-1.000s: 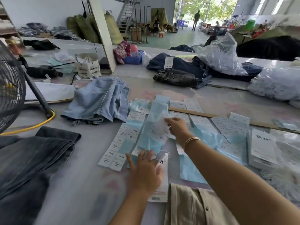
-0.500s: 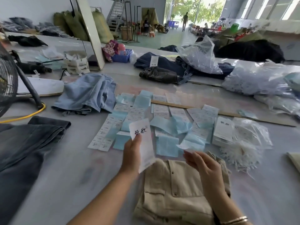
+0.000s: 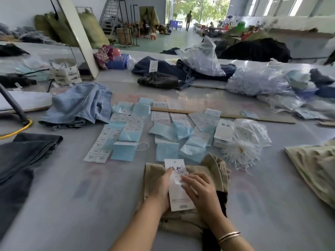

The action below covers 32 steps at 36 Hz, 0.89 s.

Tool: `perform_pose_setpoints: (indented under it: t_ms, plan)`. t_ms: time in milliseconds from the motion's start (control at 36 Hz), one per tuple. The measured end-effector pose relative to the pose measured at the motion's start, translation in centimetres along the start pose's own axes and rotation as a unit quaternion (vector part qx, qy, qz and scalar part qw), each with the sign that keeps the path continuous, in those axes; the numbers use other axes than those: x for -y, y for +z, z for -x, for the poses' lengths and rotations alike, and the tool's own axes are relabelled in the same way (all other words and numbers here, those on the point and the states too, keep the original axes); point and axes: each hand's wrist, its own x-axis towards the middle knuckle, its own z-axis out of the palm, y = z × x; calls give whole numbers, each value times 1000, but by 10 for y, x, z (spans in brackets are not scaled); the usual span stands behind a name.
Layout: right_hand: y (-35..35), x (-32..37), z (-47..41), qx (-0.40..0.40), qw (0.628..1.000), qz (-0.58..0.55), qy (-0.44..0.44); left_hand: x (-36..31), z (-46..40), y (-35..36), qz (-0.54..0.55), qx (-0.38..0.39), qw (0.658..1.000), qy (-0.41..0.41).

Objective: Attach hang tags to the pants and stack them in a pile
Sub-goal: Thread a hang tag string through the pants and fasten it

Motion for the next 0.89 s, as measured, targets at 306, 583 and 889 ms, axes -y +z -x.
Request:
perform_pose_setpoints:
  t_ms: [306,583,889]
  plan:
    - [2,-1,2,57,997,31,-43,3,-1,-3,27,8,1000,2]
    - [-2,0,2,115,990,74,-22,0,4,-5,-87,-63,993,38]
    - [-43,-12,20,268,953,30,-140,-3,1,-4,-85,-37,995,28]
